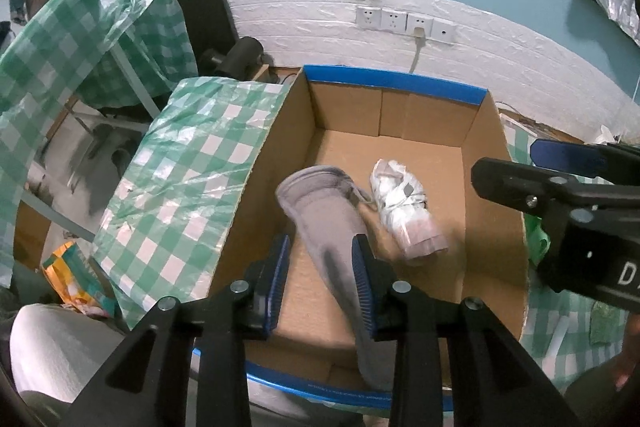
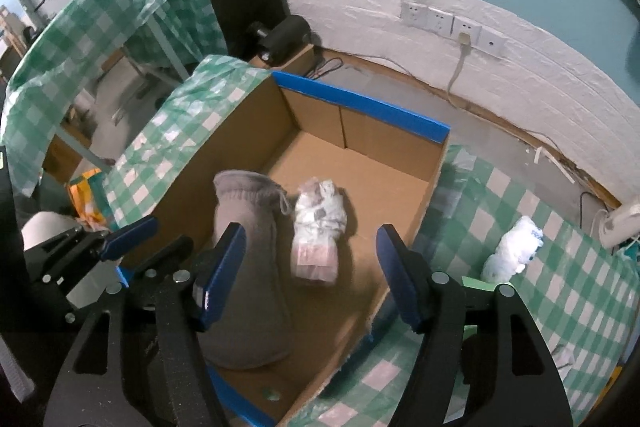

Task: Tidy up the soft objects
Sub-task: 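Withdraw both open tools from the box back over the tablecloth, then grasp the black fabric item with the left tool while the right tool grasps the small grey sock, then lift and carry the black item and grey sock toward the cardboard box with both tools, then open the right tool on the grey sock while the left tool releases the black item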

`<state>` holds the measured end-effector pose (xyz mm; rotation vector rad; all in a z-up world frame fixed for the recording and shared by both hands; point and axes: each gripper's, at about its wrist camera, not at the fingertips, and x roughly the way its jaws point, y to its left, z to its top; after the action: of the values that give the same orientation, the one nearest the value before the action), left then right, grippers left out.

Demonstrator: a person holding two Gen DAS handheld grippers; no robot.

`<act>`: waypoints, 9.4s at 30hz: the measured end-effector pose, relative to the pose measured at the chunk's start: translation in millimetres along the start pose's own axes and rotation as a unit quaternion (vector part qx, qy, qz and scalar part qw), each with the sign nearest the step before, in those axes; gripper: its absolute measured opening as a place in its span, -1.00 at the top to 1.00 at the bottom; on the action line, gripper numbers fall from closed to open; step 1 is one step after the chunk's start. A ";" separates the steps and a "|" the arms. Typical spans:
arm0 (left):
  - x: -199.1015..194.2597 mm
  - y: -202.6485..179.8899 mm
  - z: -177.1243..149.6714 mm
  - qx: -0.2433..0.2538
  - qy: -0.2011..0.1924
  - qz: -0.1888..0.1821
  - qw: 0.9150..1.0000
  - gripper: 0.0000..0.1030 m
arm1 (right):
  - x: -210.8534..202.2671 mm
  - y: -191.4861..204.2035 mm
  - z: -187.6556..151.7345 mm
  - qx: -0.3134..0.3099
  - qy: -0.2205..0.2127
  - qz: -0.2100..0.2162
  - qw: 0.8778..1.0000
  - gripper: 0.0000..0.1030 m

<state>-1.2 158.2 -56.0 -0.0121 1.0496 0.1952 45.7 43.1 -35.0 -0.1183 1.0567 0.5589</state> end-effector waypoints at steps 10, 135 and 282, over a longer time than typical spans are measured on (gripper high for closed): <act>-1.5 -13.3 2.7 0.010 0.003 -0.006 1.000 0.36 | -16.7 -18.7 -5.9 0.013 -0.015 -0.017 1.000 -0.45; 95.6 -278.4 -44.3 0.162 0.164 -0.152 0.961 0.13 | -8.2 -318.8 -205.7 0.202 0.111 -0.182 0.956 0.35; 11.3 -24.6 -8.0 0.017 0.037 -0.015 0.999 -0.50 | 2.0 -33.3 -29.8 0.015 0.030 -0.009 0.999 -0.25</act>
<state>1.4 134.9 -71.7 -0.0037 1.1268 0.1500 39.2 4.9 -57.3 -0.1183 1.1204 0.5259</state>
